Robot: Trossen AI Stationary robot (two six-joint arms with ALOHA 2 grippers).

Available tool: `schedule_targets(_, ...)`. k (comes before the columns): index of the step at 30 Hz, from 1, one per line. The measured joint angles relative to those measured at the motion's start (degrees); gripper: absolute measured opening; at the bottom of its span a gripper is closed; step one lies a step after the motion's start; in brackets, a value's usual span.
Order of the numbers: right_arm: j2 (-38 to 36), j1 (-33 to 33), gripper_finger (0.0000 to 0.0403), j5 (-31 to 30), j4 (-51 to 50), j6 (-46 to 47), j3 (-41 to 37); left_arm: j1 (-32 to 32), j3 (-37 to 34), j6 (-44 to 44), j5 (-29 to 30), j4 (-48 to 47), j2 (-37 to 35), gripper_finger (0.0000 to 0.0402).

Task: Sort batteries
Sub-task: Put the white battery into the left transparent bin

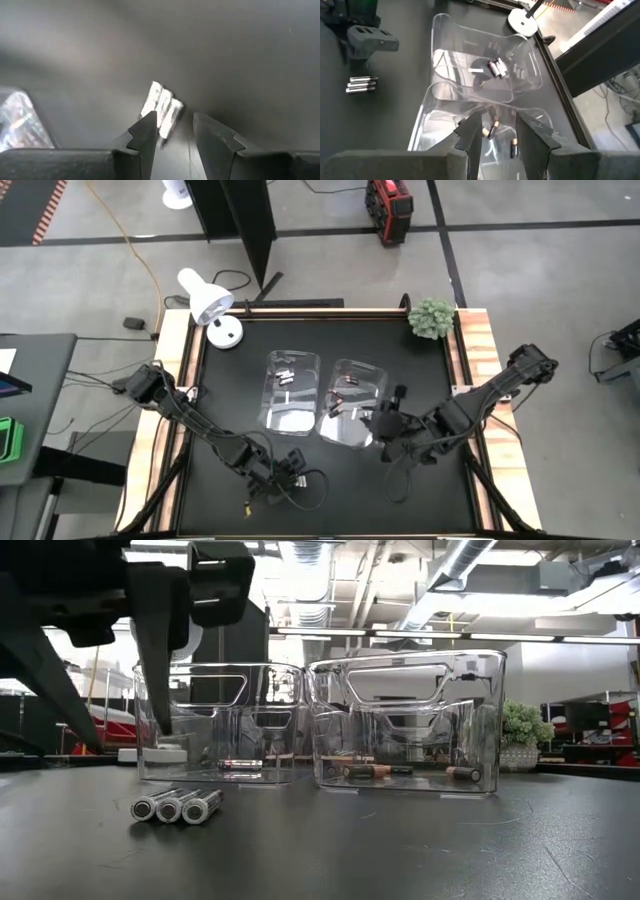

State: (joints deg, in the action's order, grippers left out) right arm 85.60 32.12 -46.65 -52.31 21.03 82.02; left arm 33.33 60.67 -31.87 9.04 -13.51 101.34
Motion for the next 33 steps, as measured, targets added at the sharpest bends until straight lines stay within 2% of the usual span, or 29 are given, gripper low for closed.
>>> schedule_targets(13, -0.04, 0.35, 0.0132, -0.98, -0.36, 1.52, 0.00, -0.51, -0.13, -7.49, 0.42, -2.46, 1.27, 0.0128)
schedule_targets(22, -0.02, -0.50, 0.0132, -1.49, 0.30, 1.05, 0.00, -0.88, 0.75, -9.75, 2.28, -0.30, 3.74, 0.0128)
schedule_targets(33, -0.02, -1.14, 0.0132, -1.51, 0.56, 1.02, 0.00, -2.11, 0.79, -9.78, -1.48, -0.73, 5.22, 0.0128)
